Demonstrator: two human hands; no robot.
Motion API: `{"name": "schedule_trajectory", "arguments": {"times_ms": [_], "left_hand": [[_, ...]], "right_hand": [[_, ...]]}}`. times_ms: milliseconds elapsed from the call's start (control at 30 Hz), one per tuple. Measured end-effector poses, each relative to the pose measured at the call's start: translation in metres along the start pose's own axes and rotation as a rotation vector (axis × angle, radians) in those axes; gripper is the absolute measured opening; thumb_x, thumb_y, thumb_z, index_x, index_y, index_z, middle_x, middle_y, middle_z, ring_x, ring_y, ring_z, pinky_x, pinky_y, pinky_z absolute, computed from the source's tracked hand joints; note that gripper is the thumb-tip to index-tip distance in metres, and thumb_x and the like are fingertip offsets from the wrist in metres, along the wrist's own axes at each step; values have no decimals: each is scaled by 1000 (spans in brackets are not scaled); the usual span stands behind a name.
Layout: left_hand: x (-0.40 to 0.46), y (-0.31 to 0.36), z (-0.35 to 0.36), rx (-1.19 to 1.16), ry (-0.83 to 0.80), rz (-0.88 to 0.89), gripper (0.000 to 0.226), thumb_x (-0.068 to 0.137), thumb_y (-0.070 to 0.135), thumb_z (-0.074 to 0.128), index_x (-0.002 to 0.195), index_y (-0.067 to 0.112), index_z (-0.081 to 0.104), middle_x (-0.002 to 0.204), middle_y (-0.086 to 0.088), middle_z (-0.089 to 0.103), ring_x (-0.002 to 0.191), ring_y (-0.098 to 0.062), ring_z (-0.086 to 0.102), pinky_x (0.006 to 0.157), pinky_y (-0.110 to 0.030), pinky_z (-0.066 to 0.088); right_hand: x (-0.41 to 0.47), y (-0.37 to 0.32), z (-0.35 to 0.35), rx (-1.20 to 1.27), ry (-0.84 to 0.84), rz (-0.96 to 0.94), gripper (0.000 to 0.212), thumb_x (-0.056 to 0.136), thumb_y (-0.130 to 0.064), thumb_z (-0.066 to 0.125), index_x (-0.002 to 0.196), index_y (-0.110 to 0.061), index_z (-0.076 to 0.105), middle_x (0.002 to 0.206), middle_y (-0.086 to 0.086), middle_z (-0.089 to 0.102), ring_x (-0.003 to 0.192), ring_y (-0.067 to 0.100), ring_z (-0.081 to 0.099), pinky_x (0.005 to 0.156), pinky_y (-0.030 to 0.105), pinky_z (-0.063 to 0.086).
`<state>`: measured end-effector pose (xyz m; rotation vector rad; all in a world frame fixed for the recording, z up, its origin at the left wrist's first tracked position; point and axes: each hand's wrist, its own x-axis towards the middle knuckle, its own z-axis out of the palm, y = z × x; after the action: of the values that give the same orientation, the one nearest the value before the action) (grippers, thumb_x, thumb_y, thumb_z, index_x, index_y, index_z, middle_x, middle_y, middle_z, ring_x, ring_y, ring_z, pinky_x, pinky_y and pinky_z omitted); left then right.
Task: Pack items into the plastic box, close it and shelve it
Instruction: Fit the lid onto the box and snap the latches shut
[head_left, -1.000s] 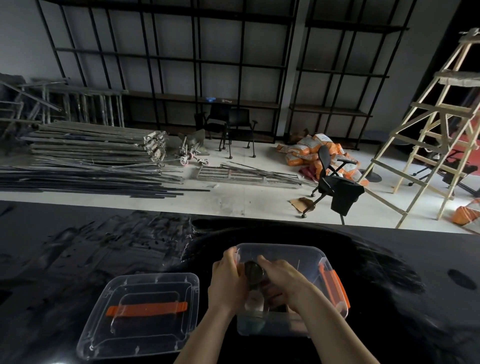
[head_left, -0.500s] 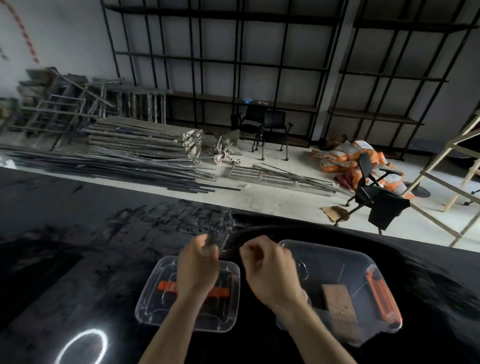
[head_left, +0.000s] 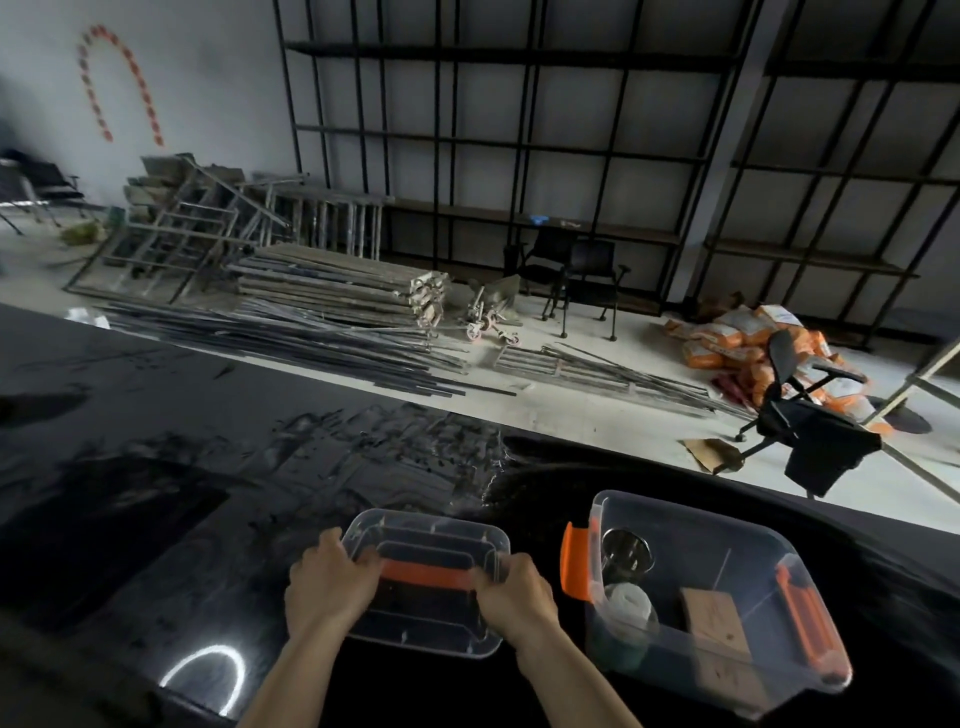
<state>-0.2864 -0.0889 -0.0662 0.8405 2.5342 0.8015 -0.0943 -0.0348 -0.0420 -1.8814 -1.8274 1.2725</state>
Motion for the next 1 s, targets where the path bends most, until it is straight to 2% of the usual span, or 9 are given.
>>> {"name": "schedule_trajectory", "arguments": {"times_ms": [200,267,333,500,633,733,833,900,1000], "left_hand": [[6,32,-22,-177,31,-83,58,88,52,57,132,14,57,125,-18,67,119,-38,60,97,-41,44],[6,53,-38,-262,103,-42,37,86,50,59,103,18,67,103,-14,72,110,-39,64,90,-41,47],[5,75,-53,-340,162,0,28,84,46,62,73,20,61,77,-7,66,99,-40,67,80,-40,47],[-6,135,-69,-509,189,111,44,84,44,66,116,15,68,116,-11,71,112,-36,63,95,-43,47],[-28,180,-50,-704,19,179,38,85,31,67,120,17,67,107,-6,70,102,-29,64,97,-42,50],[-48,208,-32,-756,-123,228,39,86,27,67,123,17,66,101,-2,66,99,-24,63,96,-39,49],[-63,230,-12,-776,-209,288,40,87,24,67,126,16,65,96,5,63,89,-13,60,86,-32,44],[-71,240,3,-751,-257,310,39,88,24,67,126,17,64,92,9,60,83,-9,57,83,-31,42],[-81,250,19,-730,-319,337,39,88,20,68,126,12,64,106,-1,67,91,-15,60,85,-30,44]], "right_hand": [[1,-18,-27,23,79,-82,40,89,-50,54,97,-11,62,101,6,73,104,30,70,84,35,55],[-1,-35,-46,6,157,-138,48,89,-53,52,106,-10,67,106,9,74,107,31,68,87,33,52],[-4,-50,-67,41,199,-194,47,88,-54,55,111,-15,69,109,8,75,107,30,68,89,33,52],[-14,-64,-137,138,322,-272,43,90,-47,63,125,-20,63,114,5,73,102,26,70,95,40,54],[-14,-40,-198,244,478,-238,31,92,-34,66,118,-17,68,83,-5,73,65,9,67,73,30,55],[-13,-11,-236,256,577,-175,29,90,-31,69,114,-16,73,101,4,77,78,15,67,77,28,50],[-15,16,-261,290,617,-114,27,88,-29,68,110,-14,75,105,5,77,93,25,71,92,39,55],[-17,32,-272,301,657,-91,26,87,-28,66,107,-15,77,104,3,78,93,25,72,92,40,57],[-17,51,-281,335,693,-51,25,87,-28,64,104,-16,78,117,-1,76,98,25,72,87,36,58]]}}
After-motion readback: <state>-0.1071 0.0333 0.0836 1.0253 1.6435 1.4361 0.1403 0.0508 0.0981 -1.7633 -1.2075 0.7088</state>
